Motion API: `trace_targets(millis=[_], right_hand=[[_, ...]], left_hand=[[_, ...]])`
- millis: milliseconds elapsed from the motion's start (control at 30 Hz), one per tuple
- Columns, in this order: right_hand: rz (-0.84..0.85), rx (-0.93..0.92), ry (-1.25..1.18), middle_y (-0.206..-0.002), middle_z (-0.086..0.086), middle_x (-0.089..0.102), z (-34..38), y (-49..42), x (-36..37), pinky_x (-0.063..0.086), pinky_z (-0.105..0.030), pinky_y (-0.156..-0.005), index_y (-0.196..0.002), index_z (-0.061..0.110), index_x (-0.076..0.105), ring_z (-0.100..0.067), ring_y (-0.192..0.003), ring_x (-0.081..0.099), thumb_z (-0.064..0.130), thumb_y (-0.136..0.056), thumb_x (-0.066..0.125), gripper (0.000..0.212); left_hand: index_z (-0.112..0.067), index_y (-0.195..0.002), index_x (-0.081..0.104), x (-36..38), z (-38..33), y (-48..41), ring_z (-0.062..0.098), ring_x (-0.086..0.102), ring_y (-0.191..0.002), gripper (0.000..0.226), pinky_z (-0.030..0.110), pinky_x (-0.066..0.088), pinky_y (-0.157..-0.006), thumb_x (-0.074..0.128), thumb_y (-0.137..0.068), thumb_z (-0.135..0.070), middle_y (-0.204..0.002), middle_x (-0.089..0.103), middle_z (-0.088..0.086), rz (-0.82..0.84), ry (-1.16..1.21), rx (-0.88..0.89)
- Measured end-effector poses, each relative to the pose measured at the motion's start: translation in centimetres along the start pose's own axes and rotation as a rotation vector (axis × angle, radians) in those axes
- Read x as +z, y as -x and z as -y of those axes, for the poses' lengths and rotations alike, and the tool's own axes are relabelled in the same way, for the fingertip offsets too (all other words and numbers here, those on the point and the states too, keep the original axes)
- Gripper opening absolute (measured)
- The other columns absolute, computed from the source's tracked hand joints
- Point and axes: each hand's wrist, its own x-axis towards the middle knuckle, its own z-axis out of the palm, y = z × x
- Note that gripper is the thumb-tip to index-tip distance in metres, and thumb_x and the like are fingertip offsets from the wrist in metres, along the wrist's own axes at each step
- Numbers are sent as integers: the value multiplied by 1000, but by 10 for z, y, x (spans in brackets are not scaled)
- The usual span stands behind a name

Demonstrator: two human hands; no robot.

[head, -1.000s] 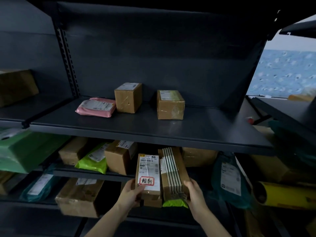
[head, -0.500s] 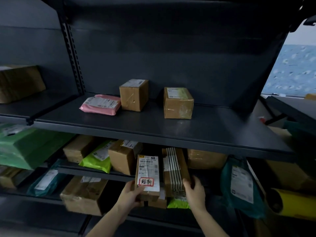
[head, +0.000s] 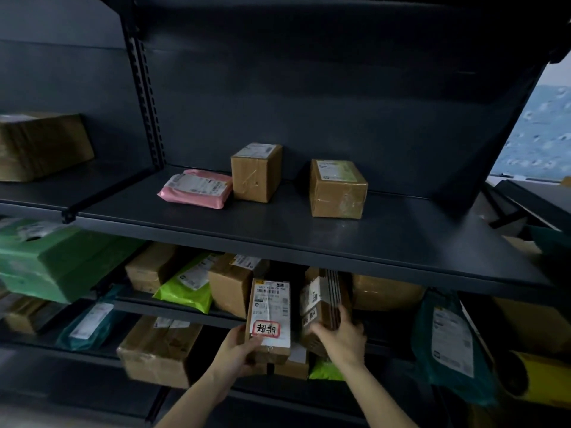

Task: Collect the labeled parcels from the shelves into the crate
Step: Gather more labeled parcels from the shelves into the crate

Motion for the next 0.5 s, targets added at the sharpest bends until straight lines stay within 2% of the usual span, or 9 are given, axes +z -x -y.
trace_targets(millis=[67,133,200,267,300,500], right_hand=[[58,89,-478,-118,-8,54,-6,3,-3,46,-43,-94,-133,27,39,-28,-107,53,36,-79,67,61],[98,210,-701,-111,-8,58,-17,4,-4,49,-42,-88,-129,23,44,-27,-102,57,30,-83,63,50],[112,283,-773,-111,-9,61,-30,4,-2,49,-44,-89,-124,19,50,-28,-101,58,30,-85,60,42],[121,303,-791,-111,-8,61,-40,5,-2,46,-47,-94,-123,20,52,-26,-100,57,31,-87,58,38],[119,301,-792,-109,-6,61,-44,5,-3,45,-45,-94,-121,21,52,-23,-98,57,30,-88,57,35],[118,273,-767,-99,1,62,-52,7,-3,42,-37,-87,-116,21,53,-14,-91,56,28,-89,56,28]], left_hand=[[-10,-133,39,2,-1,0,21,62,-90,51,32,50,-65,62,-88,-14,-102,63,8,6,3,1],[-10,-130,40,5,-4,0,20,61,-89,48,32,50,-66,62,-88,-14,-101,63,7,21,10,-4],[-11,-132,39,5,-3,-3,25,61,-98,52,41,53,-81,63,-87,-14,-107,63,9,23,6,-7],[-13,-136,38,6,-2,-4,30,59,-109,56,50,45,-99,64,-86,-16,-115,62,11,27,-4,-11],[-14,-136,38,6,-1,-4,30,58,-111,57,51,43,-102,64,-85,-17,-118,62,11,30,-11,-6],[-21,-124,41,15,4,-3,28,59,-111,45,50,42,-103,64,-85,-17,-116,62,9,71,-37,27]])
